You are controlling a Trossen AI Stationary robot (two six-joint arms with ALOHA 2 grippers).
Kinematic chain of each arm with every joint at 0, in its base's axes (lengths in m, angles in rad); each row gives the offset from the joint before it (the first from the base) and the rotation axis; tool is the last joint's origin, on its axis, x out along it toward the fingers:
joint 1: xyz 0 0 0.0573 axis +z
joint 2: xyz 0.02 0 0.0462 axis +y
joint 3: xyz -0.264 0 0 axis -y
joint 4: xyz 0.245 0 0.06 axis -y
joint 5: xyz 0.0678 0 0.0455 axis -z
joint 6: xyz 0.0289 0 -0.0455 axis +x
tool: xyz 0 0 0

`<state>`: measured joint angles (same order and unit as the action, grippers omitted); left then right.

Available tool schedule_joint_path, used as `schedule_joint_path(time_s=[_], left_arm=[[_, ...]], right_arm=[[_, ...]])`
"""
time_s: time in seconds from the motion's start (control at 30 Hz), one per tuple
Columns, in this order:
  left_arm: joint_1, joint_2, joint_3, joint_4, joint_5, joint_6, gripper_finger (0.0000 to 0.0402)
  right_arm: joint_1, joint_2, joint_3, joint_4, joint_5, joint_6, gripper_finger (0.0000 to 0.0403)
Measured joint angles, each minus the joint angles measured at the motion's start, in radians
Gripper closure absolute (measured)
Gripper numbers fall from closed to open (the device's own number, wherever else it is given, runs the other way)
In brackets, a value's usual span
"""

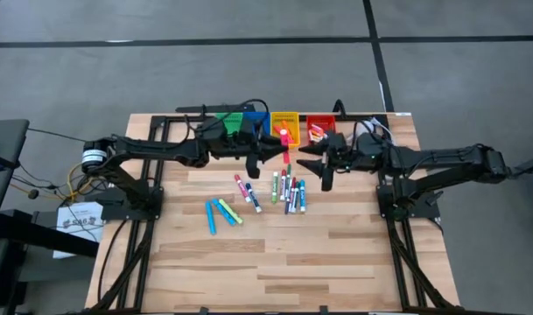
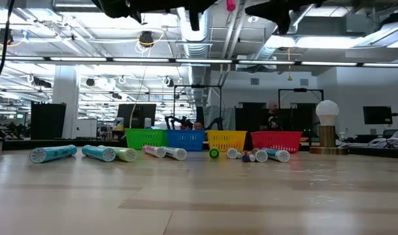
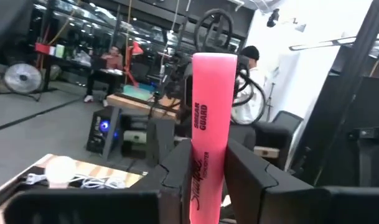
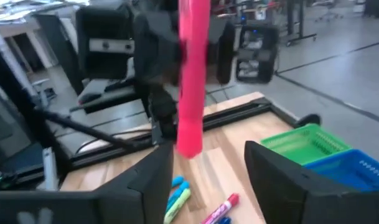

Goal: Pick & Place Markers
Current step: Put the pink highlighter into the yellow basket

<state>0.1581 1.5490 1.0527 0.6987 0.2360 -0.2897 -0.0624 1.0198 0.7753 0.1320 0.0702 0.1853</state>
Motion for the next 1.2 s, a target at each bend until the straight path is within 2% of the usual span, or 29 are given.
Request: schedule_joint_path(time_s=[0.2, 0.43, 0.57, 0.83, 1.07, 1.2], left_arm=[[-0.015, 0.0, 0.0, 0.006, 0.009, -0.004, 0.0327], [-0.02, -0.002, 0.0, 0.007, 0.034, -0.001, 0.0325], [-0.021, -0.003, 0.0, 0.007, 0.053, 0.0, 0.0326], [-0.017, -0.002, 0.0, -0.003, 0.076, 0.005, 0.0326], [-0.011, -0.002, 0.0, -0.007, 0.076, 0.023, 0.0323], [-0.007, -0.003, -0.001, -0.011, 0.078, 0.038, 0.0326]], right_arm=[[-0.027, 0.084, 0.078, -0.024, -0.04, -0.007, 0.019], [-0.023, 0.229, 0.209, -0.031, -0.054, -0.037, 0.0199], [-0.023, 0.266, 0.269, -0.058, -0.095, -0.053, 0.0206], [-0.016, 0.254, 0.28, -0.096, -0.101, -0.063, 0.0211], [-0.016, 0.215, 0.279, -0.252, -0.104, -0.055, 0.0211], [-0.016, 0.166, 0.279, -0.298, -0.162, -0.054, 0.0211]])
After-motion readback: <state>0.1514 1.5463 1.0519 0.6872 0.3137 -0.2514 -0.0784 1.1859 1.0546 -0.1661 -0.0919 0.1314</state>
